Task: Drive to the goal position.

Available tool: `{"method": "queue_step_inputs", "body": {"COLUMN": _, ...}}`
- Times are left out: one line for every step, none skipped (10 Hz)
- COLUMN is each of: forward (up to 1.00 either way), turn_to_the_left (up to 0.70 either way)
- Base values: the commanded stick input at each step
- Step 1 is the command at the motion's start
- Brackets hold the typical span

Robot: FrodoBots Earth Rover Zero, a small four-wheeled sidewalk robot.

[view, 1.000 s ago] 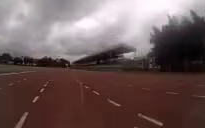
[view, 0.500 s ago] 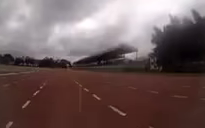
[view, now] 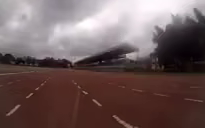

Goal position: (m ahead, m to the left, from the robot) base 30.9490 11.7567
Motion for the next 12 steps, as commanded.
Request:
{"method": "queue_step_inputs", "body": {"forward": 0.7, "turn_to_the_left": 0.0}}
{"method": "queue_step_inputs", "body": {"forward": 0.7, "turn_to_the_left": 0.0}}
{"method": "queue_step_inputs", "body": {"forward": 0.7, "turn_to_the_left": 0.0}}
{"method": "queue_step_inputs", "body": {"forward": 0.7, "turn_to_the_left": 0.0}}
{"method": "queue_step_inputs", "body": {"forward": 0.7, "turn_to_the_left": 0.0}}
{"method": "queue_step_inputs", "body": {"forward": 0.7, "turn_to_the_left": 0.0}}
{"method": "queue_step_inputs", "body": {"forward": 0.7, "turn_to_the_left": 0.0}}
{"method": "queue_step_inputs", "body": {"forward": 0.7, "turn_to_the_left": 0.0}}
{"method": "queue_step_inputs", "body": {"forward": 0.7, "turn_to_the_left": 0.0}}
{"method": "queue_step_inputs", "body": {"forward": 0.7, "turn_to_the_left": 0.0}}
{"method": "queue_step_inputs", "body": {"forward": 0.7, "turn_to_the_left": 0.0}}
{"method": "queue_step_inputs", "body": {"forward": 0.7, "turn_to_the_left": 0.0}}
